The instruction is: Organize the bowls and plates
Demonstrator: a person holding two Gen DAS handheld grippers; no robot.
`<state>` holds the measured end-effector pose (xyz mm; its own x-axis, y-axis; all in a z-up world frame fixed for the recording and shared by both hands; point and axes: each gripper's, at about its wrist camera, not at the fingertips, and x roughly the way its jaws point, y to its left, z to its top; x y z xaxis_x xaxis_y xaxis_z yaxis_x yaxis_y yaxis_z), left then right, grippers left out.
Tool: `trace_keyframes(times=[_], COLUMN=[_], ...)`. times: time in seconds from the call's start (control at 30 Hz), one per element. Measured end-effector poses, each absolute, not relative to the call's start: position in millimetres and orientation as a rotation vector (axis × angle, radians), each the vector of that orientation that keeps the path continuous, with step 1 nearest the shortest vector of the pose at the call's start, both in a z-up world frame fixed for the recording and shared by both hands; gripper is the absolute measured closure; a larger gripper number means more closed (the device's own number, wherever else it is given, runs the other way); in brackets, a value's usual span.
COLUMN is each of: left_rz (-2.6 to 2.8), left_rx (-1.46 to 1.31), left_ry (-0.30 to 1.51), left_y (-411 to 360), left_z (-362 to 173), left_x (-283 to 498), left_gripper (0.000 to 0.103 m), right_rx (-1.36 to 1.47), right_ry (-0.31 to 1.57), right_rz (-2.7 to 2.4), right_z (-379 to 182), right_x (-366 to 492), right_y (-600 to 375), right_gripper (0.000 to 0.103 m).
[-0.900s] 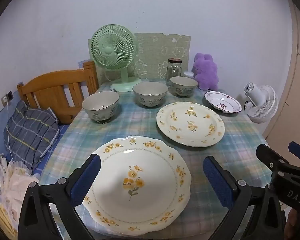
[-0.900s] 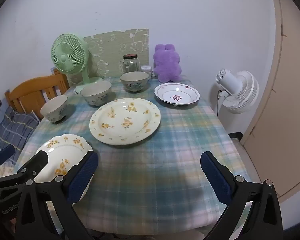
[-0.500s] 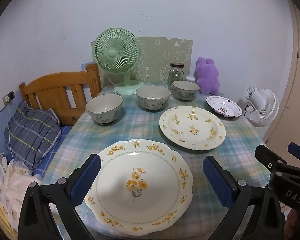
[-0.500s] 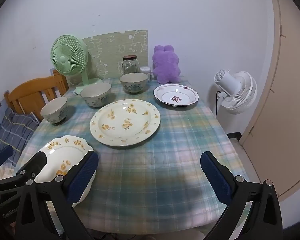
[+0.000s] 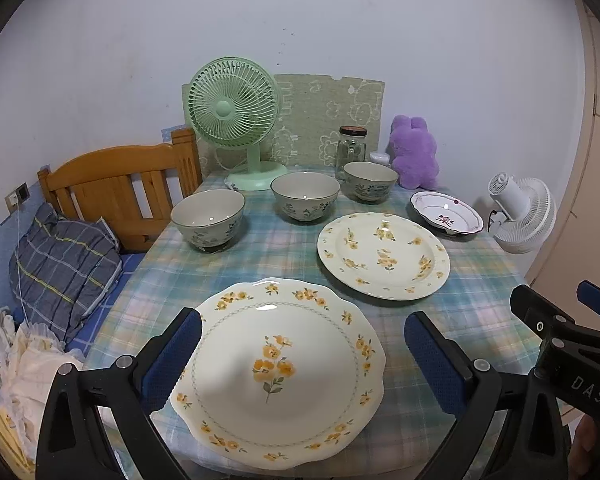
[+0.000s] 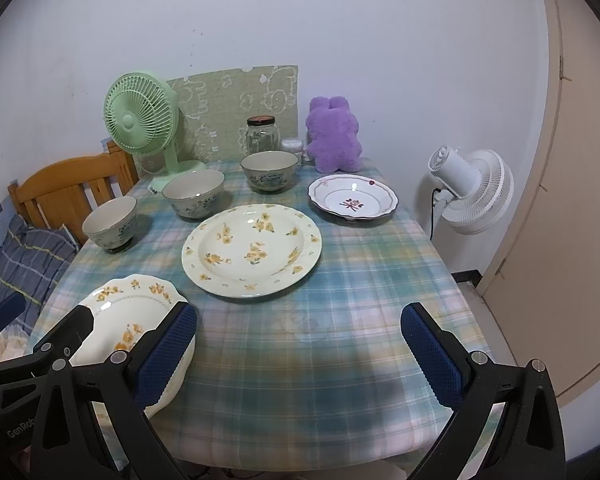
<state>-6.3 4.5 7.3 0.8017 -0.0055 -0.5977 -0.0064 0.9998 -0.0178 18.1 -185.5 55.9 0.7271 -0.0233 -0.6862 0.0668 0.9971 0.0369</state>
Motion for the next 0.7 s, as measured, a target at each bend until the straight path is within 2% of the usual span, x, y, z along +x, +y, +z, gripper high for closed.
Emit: trace_keyframes(times=[0.7], left_rz=[0.004], left_rx=[-0.017], left_ry=[0.636], left_y=[4.6], left_z=[8.6], left_x=[-8.5], left_gripper=[0.002], right_rx=[0.060], right_ry=[0.753], right_rz=[-0.047], right_z=[57.2], right_x=[15.6], right_y=[-188.2], right_gripper=[0.001])
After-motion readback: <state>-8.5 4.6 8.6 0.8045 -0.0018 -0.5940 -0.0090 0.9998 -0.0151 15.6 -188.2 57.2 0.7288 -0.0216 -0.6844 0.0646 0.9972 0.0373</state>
